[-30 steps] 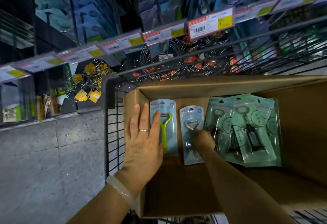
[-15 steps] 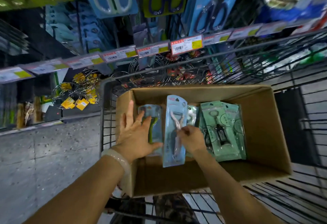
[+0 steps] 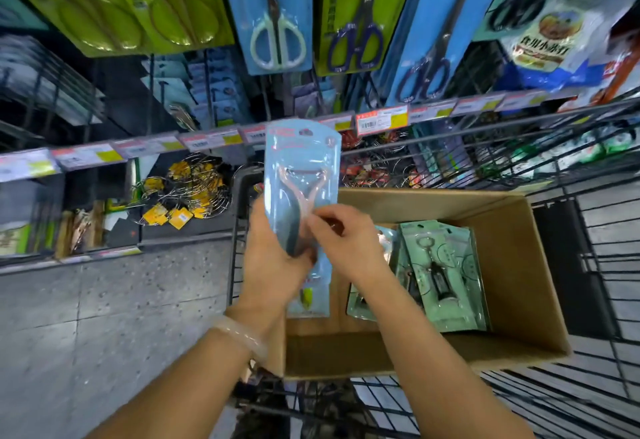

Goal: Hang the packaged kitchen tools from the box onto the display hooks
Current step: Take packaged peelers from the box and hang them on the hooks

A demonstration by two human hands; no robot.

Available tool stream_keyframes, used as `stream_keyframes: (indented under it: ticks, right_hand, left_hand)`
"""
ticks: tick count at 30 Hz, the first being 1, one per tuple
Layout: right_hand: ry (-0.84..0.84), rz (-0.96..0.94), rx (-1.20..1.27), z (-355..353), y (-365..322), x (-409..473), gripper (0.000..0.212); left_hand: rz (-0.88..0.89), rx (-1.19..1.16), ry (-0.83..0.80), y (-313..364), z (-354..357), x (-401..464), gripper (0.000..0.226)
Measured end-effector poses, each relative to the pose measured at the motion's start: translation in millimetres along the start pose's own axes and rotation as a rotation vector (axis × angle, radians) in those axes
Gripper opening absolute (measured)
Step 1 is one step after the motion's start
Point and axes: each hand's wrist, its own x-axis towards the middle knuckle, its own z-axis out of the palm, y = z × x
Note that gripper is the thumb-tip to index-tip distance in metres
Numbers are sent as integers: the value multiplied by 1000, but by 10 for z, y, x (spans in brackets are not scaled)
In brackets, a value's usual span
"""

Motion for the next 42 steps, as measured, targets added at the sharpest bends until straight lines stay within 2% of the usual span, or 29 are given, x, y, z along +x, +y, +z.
stream_keyframes:
  ticks: [2, 4, 5, 7, 10, 12, 14, 17, 19, 26, 29, 33, 34, 36, 39, 40, 42]
  right_hand:
    - [36, 28, 37, 54, 153, 161, 13]
    - [75, 185, -23, 156, 539, 340, 18]
    - [27, 288, -137, 234, 798, 404, 20]
    - [-172, 465, -345, 431, 1270, 447, 19]
    - [-365, 598, -414, 748, 1740, 414, 22]
    - [-384, 611, -469, 926, 1933, 434, 43]
    - [-339, 618, -474, 1079, 2077, 476, 50]
    - [-262, 626, -504, 1254, 2279, 555, 50]
    - [-235, 594, -557, 1309, 2401, 603, 48]
    - [-266, 616, -707, 969, 2474, 559, 50]
    - [-280, 701, -410, 556, 2240, 381, 31]
    - [-205, 719, -45, 3, 1841, 45, 23]
    - [-159, 711, 15, -116, 1768, -39, 24]
    - [-96, 706, 156, -349, 1618, -193, 42]
    - [-142, 695, 338, -603, 1324, -364, 70]
    - [-170, 677, 381, -655, 1236, -402, 72]
    - [-184, 621, 438, -690, 1020, -460, 55]
  left_hand:
    - [-65, 52, 37, -21, -184, 52, 79]
    - [-127, 30, 58, -175, -353, 46, 83]
    - [-164, 8, 72, -251, -412, 28, 81]
    - [-228, 11, 84, -387, -504, -3, 80]
    - [-242, 56, 63, -476, -583, 19, 80]
    - [-242, 48, 44, -509, -615, 79, 77]
    - [-261, 45, 31, -525, -627, 135, 77]
    - [-268, 51, 19, -538, -610, 175, 75]
    - [-294, 58, 19, -558, -597, 176, 83]
    - [-334, 88, 25, -483, -567, 173, 82]
    - [-333, 103, 39, -405, -552, 157, 79]
    - [-321, 133, 83, -372, -531, 125, 72]
    - [-322, 129, 88, -373, -519, 120, 72]
    - [-325, 89, 101, -395, -500, 107, 77]
    - [-322, 31, 100, -390, -461, 63, 82]
    - [-319, 6, 94, -376, -453, 39, 80]
    - [-306, -18, 81, -336, -451, -23, 76]
